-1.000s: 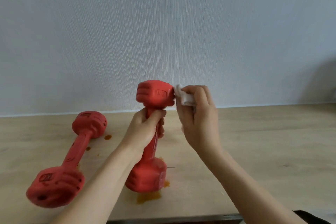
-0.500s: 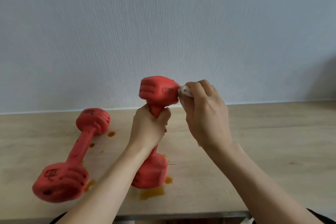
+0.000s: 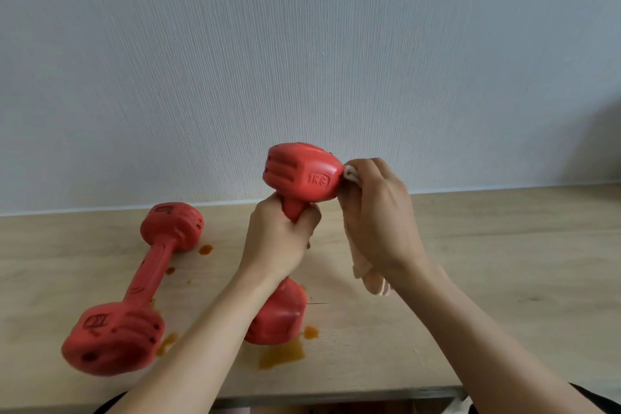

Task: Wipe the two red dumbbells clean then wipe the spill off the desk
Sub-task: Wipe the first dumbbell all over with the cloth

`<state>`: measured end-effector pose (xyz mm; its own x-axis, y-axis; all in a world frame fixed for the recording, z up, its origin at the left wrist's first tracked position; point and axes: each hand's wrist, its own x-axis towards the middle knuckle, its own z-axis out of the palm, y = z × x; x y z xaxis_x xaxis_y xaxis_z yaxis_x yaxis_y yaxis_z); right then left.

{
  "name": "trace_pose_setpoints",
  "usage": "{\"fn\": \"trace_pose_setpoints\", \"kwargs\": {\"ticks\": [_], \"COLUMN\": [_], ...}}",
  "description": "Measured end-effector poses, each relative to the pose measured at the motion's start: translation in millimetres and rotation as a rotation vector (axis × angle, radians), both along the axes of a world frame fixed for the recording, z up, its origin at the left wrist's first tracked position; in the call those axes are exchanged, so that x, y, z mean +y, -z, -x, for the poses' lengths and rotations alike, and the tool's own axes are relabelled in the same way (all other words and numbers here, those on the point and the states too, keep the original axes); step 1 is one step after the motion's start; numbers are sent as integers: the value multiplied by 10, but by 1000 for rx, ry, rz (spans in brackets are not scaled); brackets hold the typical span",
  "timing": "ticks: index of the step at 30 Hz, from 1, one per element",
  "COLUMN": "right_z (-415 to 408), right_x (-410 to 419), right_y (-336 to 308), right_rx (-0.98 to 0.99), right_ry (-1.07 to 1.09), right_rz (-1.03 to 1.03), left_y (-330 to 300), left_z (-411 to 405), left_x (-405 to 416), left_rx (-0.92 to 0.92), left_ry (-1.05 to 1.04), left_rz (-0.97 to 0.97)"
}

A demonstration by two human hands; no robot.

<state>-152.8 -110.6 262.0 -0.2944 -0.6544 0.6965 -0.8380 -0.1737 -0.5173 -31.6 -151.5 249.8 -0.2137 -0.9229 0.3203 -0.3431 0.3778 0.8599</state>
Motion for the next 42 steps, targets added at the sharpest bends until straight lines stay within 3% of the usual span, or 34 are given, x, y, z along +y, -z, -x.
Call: {"fn": "trace_pose_setpoints", "kwargs": {"ticks": [8, 15, 21, 26, 34, 39, 42], "right_z": [-239, -43, -147, -8, 54, 16, -52], "right_x": [83, -5, 95, 41, 18, 70, 98], "right_y": [-40, 42, -20, 29, 18, -19, -60], "right_rx": [103, 38, 181, -18, -143, -310, -283], "right_ry": [-42, 26, 95, -39, -127, -146, -136], "right_rz": [109, 4, 112, 52, 67, 45, 125], "left_y": [10, 50, 37, 5, -53, -63, -34], "left_z": [-28, 35, 46, 29, -57, -122, -137], "left_x": [-99, -15, -32, -21, 4, -84, -106], "left_rx": [116, 28, 13, 36, 184, 183, 228], "left_ry": [-103, -90, -166, -19, 227, 154, 90], "left_rz": [-53, 57, 111, -6, -197, -197, -184]}}
